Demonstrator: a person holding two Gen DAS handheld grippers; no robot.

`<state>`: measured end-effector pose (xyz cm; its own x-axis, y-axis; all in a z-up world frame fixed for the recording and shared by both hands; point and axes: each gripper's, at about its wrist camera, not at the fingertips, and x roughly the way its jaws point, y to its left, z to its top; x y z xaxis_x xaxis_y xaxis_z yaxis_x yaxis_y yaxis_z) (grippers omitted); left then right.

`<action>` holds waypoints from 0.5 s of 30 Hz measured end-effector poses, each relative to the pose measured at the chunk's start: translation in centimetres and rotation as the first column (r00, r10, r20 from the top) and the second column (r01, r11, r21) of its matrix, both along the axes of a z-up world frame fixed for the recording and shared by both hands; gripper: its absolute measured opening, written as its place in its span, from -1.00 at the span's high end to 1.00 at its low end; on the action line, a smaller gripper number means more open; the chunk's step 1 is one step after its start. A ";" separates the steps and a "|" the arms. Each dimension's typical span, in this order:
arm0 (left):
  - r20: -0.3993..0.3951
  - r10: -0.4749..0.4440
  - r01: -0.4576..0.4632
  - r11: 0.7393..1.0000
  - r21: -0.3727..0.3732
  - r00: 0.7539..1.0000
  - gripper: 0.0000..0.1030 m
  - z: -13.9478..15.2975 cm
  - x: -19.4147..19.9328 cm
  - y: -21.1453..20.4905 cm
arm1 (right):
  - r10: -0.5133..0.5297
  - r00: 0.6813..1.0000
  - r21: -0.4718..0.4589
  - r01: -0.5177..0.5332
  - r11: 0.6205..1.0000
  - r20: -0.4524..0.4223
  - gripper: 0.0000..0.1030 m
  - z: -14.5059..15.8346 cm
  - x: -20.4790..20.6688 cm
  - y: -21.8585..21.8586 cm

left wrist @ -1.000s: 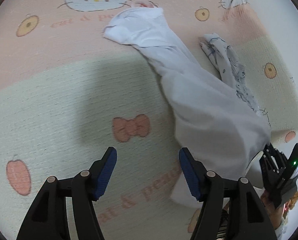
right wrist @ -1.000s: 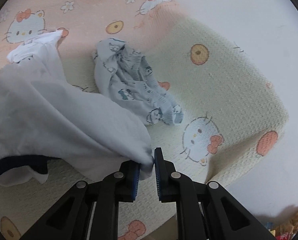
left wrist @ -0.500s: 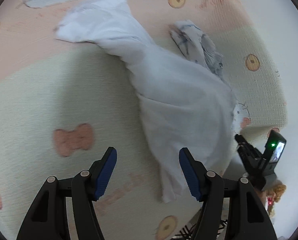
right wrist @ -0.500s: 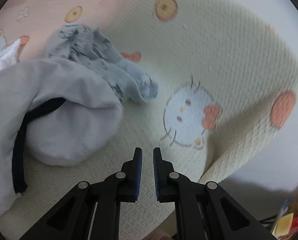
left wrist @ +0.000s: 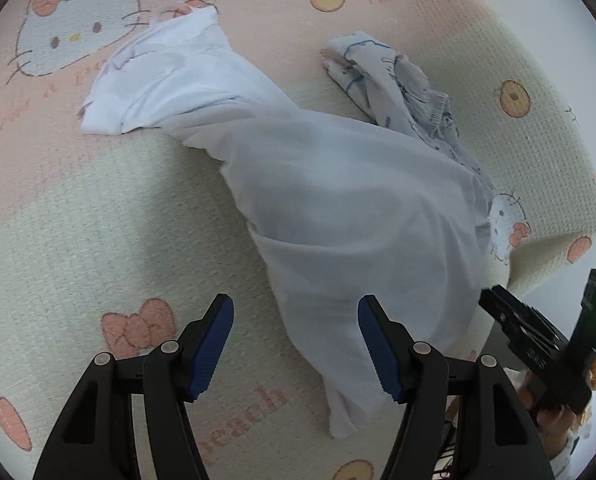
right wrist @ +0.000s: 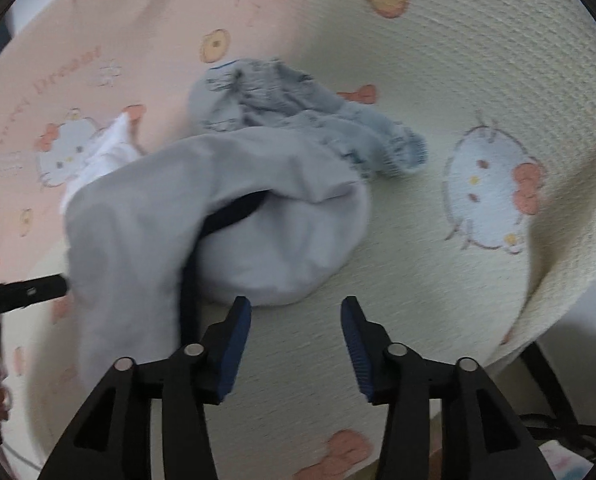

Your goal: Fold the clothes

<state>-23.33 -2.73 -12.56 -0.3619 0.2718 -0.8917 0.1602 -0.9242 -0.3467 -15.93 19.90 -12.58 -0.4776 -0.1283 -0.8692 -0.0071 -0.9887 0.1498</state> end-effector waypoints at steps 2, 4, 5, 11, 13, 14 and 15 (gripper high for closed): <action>0.005 0.008 -0.008 1.000 -0.007 1.000 -0.21 -0.1 0.1 -0.5 | 0.012 1.000 -0.014 -0.012 1.000 0.005 -0.03 0.0 0.1 -0.7; 0.009 0.017 -0.017 1.000 -0.008 1.000 -0.21 -0.1 0.1 -1.1 | 0.025 1.000 -0.027 -0.024 0.999 0.010 -0.07 0.1 0.3 -1.4; 0.005 0.023 -0.023 1.000 0.000 1.000 -0.21 -0.1 0.0 -1.4 | 0.031 0.999 -0.034 -0.030 0.999 0.013 -0.13 0.1 0.3 -1.8; -0.013 0.066 -0.065 0.998 0.018 0.998 -0.21 -0.1 -1.3 -4.2 | 0.068 0.997 -0.076 -0.066 0.995 0.027 -0.18 0.2 0.7 -3.9; -0.005 0.098 -0.098 0.995 -0.002 0.995 -0.21 -0.4 -2.1 -5.6 | 0.081 0.996 -0.087 -0.078 0.993 0.030 -0.18 0.2 0.8 -4.6; -0.007 0.118 -0.118 0.993 -0.017 0.993 -0.21 -0.4 -2.5 -6.5 | 0.090 0.996 -0.078 -0.088 0.993 0.022 -0.18 0.4 0.8 -5.0; -0.012 0.139 -0.140 0.990 -0.034 0.990 -0.21 -0.5 -2.9 -7.3 | 0.099 0.995 -0.068 -0.098 0.993 0.014 -0.20 0.6 0.8 -5.4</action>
<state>-26.20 -10.06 -13.06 -0.4029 0.1867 -0.8960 0.2853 -0.9046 -0.3167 -15.16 14.52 -11.98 -0.4450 -0.2319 -0.8650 0.0866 -0.9725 0.2162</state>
